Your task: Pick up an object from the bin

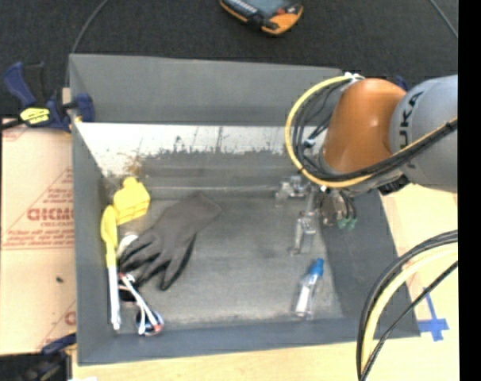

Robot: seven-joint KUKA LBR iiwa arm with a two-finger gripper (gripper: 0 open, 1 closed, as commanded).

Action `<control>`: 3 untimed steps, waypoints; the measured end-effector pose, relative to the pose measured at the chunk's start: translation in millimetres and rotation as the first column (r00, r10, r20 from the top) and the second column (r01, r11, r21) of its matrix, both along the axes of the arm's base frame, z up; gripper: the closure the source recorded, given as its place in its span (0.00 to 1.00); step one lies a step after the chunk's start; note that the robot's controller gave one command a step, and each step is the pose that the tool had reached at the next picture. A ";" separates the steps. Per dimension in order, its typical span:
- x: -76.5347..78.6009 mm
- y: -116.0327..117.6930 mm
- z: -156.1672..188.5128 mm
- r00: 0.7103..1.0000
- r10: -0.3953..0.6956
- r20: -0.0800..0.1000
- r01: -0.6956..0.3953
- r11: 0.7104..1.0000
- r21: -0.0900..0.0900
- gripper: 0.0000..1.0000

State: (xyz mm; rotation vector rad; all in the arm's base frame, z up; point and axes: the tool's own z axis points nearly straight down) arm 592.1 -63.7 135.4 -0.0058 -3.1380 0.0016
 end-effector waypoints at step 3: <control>-41.0 -16.8 -4.7 0.919 0.393 0.009 -0.393 0.920 -0.002 0.00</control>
Offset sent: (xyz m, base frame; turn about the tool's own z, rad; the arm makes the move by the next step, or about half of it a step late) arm -0.0468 -0.0228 -0.0654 -0.6165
